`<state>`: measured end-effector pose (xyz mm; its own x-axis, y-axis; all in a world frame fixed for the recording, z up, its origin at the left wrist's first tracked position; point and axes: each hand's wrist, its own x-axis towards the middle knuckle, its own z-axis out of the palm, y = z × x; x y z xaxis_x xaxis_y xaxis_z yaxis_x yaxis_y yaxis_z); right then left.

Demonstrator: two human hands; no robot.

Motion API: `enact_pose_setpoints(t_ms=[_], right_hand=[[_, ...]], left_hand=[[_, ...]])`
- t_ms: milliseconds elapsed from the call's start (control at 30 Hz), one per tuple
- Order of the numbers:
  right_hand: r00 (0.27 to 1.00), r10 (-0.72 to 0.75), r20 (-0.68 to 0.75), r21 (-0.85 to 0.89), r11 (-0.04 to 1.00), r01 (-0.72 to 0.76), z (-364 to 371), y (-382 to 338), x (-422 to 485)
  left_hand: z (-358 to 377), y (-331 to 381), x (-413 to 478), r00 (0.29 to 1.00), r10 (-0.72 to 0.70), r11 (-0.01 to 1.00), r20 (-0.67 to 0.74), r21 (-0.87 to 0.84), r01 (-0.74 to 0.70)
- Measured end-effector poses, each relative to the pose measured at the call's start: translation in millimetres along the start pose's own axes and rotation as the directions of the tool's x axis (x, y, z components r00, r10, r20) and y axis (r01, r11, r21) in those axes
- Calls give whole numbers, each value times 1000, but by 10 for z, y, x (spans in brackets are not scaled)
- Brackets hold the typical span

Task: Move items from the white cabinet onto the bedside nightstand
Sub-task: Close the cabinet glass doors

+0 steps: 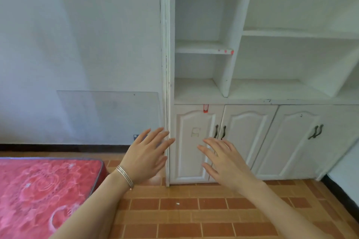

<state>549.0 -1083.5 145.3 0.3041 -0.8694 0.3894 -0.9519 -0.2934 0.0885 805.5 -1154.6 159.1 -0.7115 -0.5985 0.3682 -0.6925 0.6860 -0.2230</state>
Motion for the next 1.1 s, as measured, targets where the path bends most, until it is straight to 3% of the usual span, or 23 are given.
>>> enact_pose_setpoints(t_ms=[233,467,600,767,1100], right_hand=[[1000,-15,-25,-62,998,13,177,550,755],[999,36,-15,-81,996,-37,359,761,1155],[994,103,-20,-97,990,-105,437,752,1422],[983,185,-15,-116,976,-186,483,702,1713],[921,378,-93,-121,914,-387,488,637,1712]], left_hand=[[209,-533,897,995,35,999,-97,9,-34],[425,-1029,1397,936,245,968,-252,108,-225],[441,-1283,1641,849,403,914,-341,207,-350],[505,-1563,1911,713,618,780,-330,372,-503],[758,-1675,2288,502,717,687,-483,371,-625]])
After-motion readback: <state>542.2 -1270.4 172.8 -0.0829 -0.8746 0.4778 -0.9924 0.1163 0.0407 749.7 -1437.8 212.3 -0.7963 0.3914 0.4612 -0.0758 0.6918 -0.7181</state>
